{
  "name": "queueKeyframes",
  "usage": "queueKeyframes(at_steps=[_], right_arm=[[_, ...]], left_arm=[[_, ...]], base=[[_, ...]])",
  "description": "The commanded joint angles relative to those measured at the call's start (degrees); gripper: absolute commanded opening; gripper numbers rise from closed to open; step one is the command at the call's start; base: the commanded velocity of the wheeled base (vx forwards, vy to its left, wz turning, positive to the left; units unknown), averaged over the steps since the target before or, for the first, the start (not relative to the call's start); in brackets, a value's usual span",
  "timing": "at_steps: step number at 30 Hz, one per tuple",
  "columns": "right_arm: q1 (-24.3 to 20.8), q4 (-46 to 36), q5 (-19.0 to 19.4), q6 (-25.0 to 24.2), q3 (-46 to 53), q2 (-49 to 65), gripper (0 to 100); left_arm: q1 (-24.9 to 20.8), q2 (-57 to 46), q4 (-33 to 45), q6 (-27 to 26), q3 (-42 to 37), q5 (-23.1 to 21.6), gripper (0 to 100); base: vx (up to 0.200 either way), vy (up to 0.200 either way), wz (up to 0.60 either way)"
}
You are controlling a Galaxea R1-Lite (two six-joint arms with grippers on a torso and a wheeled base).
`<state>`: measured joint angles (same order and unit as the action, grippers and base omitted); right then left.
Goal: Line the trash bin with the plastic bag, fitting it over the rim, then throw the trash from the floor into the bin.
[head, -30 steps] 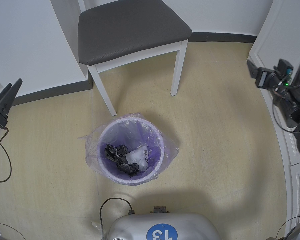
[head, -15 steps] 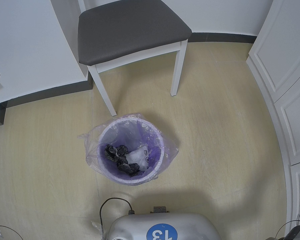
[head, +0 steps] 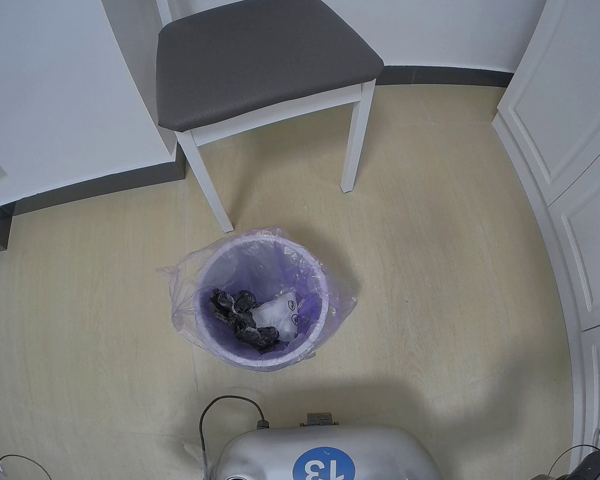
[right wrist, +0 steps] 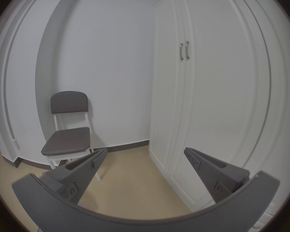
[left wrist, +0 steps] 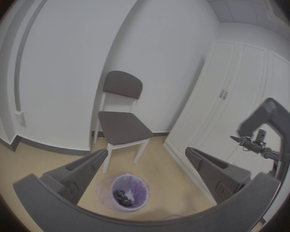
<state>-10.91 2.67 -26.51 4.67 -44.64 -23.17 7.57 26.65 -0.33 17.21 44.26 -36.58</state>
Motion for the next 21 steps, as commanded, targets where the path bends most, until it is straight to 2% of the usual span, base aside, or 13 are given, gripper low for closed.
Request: queueKeyframes(at_steps=[1, 7, 10, 12, 13, 14, 15, 16, 18, 21], right_arm=[[3.7, -8.4, 0.1, 0.0, -3.2, 11.9, 100], [4.8, -17.9, 0.0, -0.5, -4.8, 17.6, 100], [9.1, -20.3, 0.4, -4.0, -6.1, 18.8, 100], [9.2, -20.6, 0.5, -4.0, -6.1, 18.8, 100], [11.4, -25.5, 3.6, -3.8, -5.9, 22.1, 100], [11.2, -27.4, 6.5, -3.4, -5.9, 23.2, 100], [11.2, -28.2, 7.7, -3.5, -5.7, 23.2, 100], [11.2, -28.2, 7.8, -3.6, -5.7, 23.2, 100], [11.1, -28.2, 9.9, -4.5, -3.9, 23.2, 100], [11.1, -28.0, 11.3, -5.5, -1.6, 23.2, 100]], left_arm=[[-3.4, -13.6, 4.5, -1.7, -1.7, -0.1, 100], [-4.3, -20.6, 6.9, -1.8, -4.2, -0.2, 100], [-4.3, -22.1, 8.9, -3.2, -6.0, -0.1, 100], [-4.3, -22.1, 8.9, -3.5, -6.1, -0.1, 100], [-4.4, -22.1, 9.1, -6.4, -7.3, 0.1, 100], [-4.5, -22.1, 9.2, -7.2, -8.1, 0.7, 100], [-4.7, -22.2, 8.9, -7.5, -8.8, 1.8, 100], [-4.7, -22.3, 8.9, -7.5, -9.0, 2.0, 100], [-5.8, -23.1, 8.8, -9.6, -10.6, 6.1, 100], [-7.5, -25.3, 8.9, -11.9, -13.0, 8.1, 100]], base=[[0.0, 0.0, 0.0], [0.0, 0.0, 0.0], [0.0, 0.0, 0.0], [0.0, 0.0, 0.0], [0.0, 0.0, 0.0], [0.0, 0.0, 0.0], [0.0, 0.0, 0.0], [0.0, 0.0, 0.0], [0.0, 0.0, 0.0], [0.0, 0.0, 0.0]])
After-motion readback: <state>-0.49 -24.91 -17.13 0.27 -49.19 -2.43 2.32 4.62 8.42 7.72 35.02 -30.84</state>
